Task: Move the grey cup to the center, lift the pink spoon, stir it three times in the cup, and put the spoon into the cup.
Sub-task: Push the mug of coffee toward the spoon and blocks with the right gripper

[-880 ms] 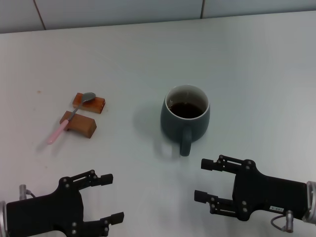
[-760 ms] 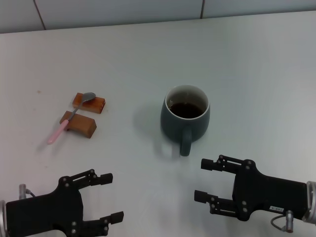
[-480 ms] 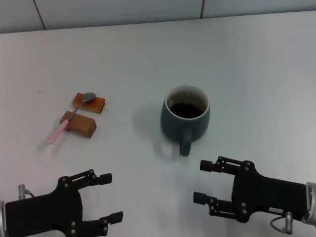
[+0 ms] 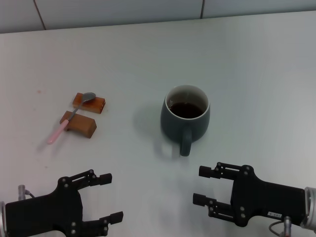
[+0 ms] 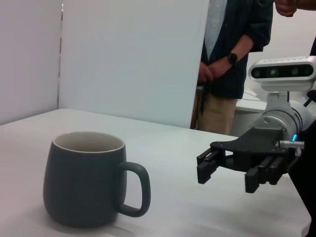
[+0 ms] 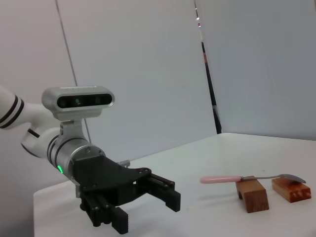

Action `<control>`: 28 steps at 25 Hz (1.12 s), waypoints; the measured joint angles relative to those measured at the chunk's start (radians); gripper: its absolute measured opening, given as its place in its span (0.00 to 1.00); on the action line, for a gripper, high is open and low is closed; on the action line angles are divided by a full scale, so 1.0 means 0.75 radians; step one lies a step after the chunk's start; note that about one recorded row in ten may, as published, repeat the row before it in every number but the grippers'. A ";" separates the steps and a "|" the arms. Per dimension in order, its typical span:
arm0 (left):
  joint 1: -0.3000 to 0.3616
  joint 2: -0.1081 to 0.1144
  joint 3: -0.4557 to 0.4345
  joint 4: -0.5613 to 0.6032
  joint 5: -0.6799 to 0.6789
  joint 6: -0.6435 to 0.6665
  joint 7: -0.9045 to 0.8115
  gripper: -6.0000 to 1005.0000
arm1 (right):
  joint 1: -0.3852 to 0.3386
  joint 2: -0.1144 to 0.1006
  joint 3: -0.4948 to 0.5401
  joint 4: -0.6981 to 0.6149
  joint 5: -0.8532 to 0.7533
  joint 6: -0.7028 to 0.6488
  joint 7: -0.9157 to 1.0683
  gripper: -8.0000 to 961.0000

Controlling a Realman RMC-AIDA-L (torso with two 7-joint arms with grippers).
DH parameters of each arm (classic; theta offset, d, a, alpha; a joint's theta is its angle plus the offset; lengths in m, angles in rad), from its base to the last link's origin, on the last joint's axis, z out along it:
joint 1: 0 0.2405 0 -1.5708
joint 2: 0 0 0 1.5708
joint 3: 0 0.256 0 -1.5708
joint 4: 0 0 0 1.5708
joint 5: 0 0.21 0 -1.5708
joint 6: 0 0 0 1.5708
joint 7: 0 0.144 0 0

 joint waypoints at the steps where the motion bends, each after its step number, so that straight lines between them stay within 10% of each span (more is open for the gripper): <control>1: 0.000 0.000 0.000 0.000 0.000 0.000 0.000 0.81 | -0.001 0.000 0.001 0.002 0.001 0.002 0.000 0.69; 5: 0.000 0.000 0.000 0.000 0.000 0.001 0.001 0.81 | -0.001 -0.003 -0.001 0.002 0.002 -0.002 0.000 0.68; 20: -0.002 0.000 -0.002 0.000 -0.005 0.004 0.002 0.81 | -0.045 -0.001 0.115 0.018 0.105 -0.071 -0.153 0.03; 28: 0.003 0.001 -0.012 0.000 -0.007 0.004 0.002 0.81 | -0.125 0.002 0.352 0.134 0.416 -0.058 -0.436 0.03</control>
